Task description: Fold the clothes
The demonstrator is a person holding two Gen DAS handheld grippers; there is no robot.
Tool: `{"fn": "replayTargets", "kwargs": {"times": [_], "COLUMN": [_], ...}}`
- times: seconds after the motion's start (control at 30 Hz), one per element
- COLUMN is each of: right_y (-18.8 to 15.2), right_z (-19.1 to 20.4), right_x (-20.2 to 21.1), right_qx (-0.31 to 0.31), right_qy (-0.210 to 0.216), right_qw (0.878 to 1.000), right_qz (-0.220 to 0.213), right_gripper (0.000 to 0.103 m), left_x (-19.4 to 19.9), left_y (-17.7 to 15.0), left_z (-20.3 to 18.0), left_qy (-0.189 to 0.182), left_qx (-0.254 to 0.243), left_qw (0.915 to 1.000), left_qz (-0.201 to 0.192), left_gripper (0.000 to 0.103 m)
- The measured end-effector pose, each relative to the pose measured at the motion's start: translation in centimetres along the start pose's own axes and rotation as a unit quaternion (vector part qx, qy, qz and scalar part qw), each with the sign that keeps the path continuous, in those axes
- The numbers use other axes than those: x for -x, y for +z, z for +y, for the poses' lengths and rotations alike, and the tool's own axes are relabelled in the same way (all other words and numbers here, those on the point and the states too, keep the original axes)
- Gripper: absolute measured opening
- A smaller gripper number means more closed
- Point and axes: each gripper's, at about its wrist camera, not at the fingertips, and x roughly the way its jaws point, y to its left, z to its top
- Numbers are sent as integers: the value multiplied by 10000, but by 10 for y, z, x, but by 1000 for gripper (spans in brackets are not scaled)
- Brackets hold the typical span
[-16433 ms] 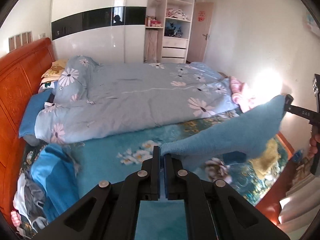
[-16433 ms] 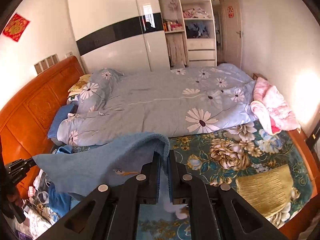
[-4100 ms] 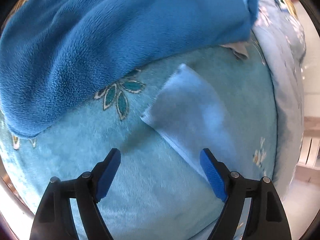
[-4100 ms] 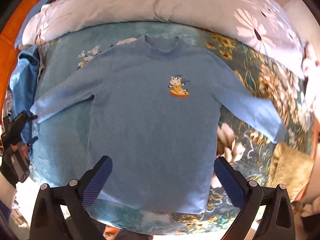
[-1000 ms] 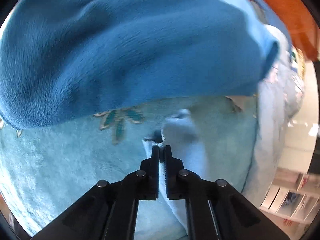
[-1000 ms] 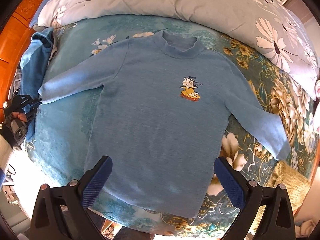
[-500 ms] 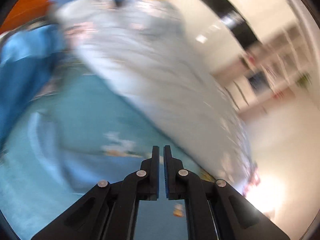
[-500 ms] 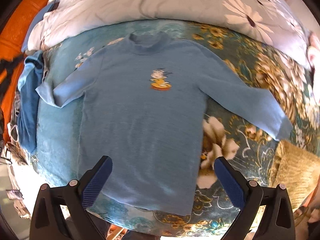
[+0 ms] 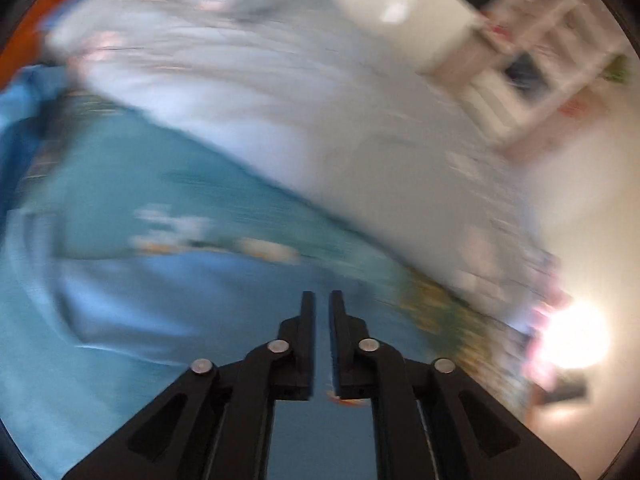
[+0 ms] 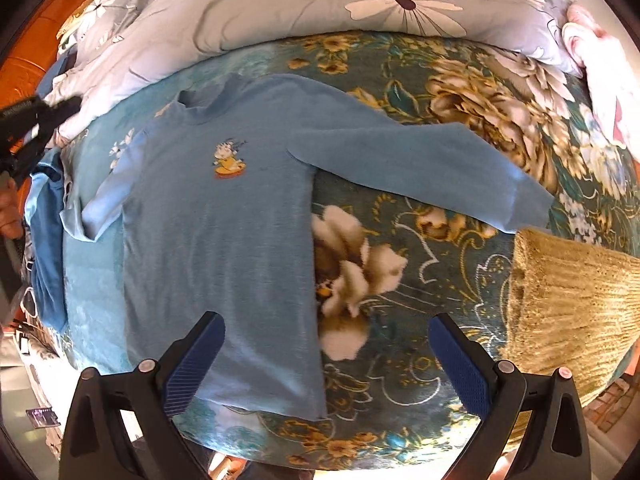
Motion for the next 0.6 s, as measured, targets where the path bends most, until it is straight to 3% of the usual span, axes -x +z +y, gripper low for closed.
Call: {"fn": "replayTargets", "kwargs": {"times": [0.03,0.1,0.27,0.47,0.6], "right_y": [0,0,5,20,29], "right_z": [0,1,10,48,83], "right_x": [-2,-7,-13,-24,-25], "right_qx": [18,91,-100,157,420], "right_qy": [-20,-85,-113,-261,-300], "right_qw": [10000,9998,9995,9980,9969], "right_qz": [55,145,285,559,596], "right_gripper": [103,103,103,103,103], "left_x": [-2,-7,-39,-84,-98], "left_y": [6,18,40,44,40], "left_z": [17,47,120,183,206], "left_qy": [472,1209,2800,3554,3485], "left_qx": [140,240,288,312,422], "left_qw": [9987,9921,9596,9325,9328], "left_qz": [-131,-238,-54,561,819], "left_gripper": [36,50,56,57,57]}}
